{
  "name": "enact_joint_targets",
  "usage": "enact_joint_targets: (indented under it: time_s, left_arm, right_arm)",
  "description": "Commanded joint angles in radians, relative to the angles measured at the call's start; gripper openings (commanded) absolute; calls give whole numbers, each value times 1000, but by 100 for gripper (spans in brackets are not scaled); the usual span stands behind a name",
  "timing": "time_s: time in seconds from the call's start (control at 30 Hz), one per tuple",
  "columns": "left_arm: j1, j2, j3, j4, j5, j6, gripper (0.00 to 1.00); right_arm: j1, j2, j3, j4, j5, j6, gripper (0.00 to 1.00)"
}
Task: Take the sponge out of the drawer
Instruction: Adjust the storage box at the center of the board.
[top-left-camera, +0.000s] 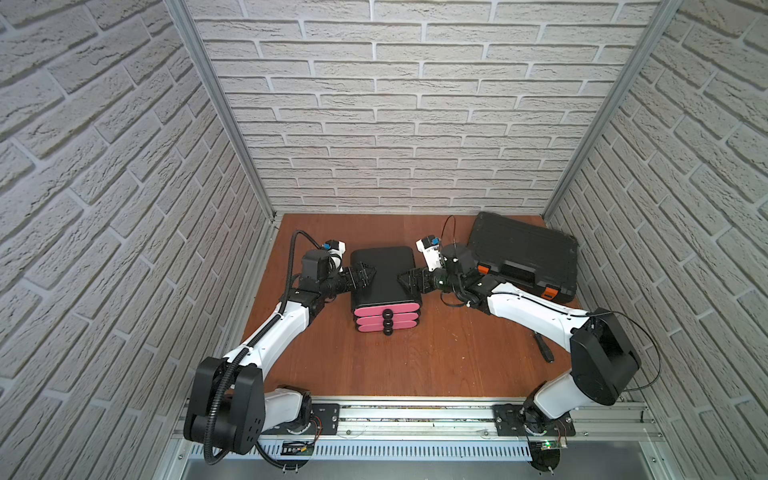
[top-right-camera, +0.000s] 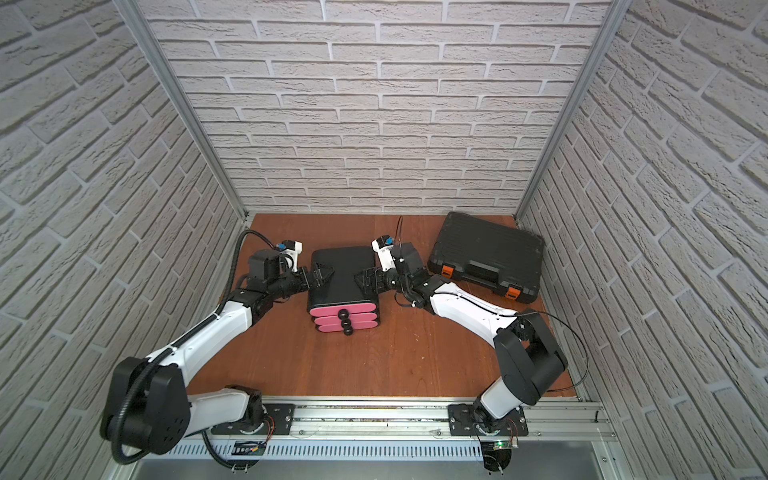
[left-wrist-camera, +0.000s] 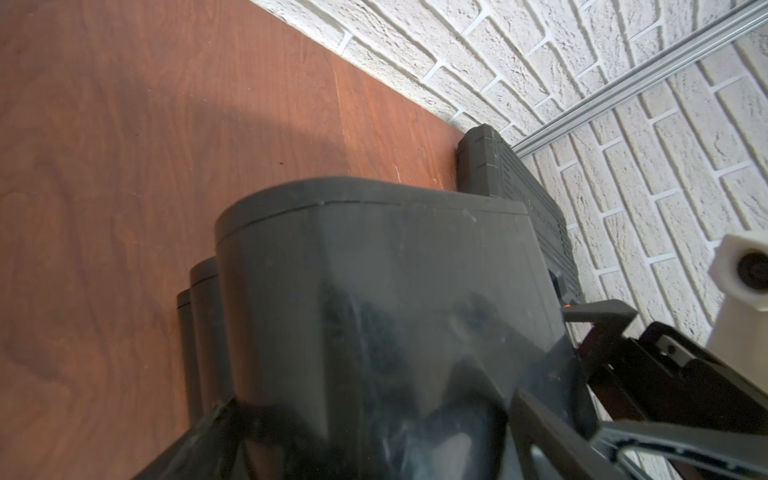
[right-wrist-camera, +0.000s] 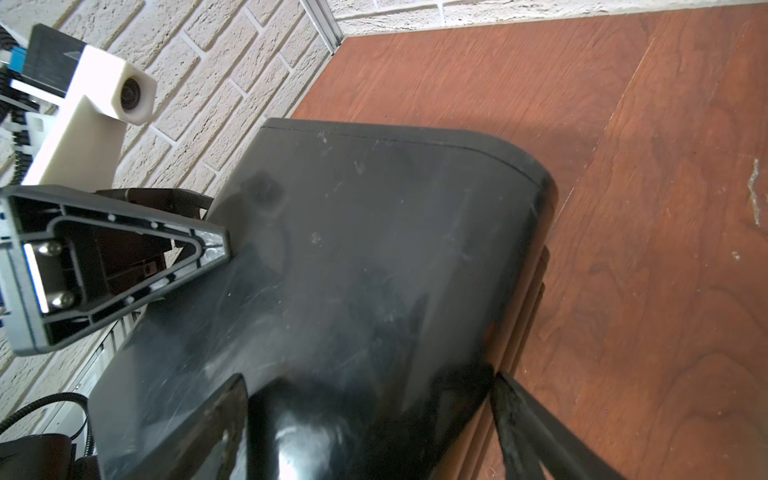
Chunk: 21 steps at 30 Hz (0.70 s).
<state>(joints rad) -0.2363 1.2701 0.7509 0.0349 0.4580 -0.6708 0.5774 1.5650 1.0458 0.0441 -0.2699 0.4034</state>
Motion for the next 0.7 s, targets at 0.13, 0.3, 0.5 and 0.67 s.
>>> enact_joint_targets:
  time_s: [0.13,0.3,0.5,0.67]
  left_arm:
    - [-8,53,30,42,10,0,98]
    - [-22,69,44,44,10,-8,98]
    - [-68,56,26,61,-28,-3,98]
    - [-75,33,9,68,-34,-12,98]
  right_arm:
    - [-45,-25,-30,14,-24,-21,90]
    - [-51,-23,-32,-1,8,-30,90]
    - [-76,4,42,-55,-7,-104,90]
    - [-87,-8,51,-51,-13,-127,90]
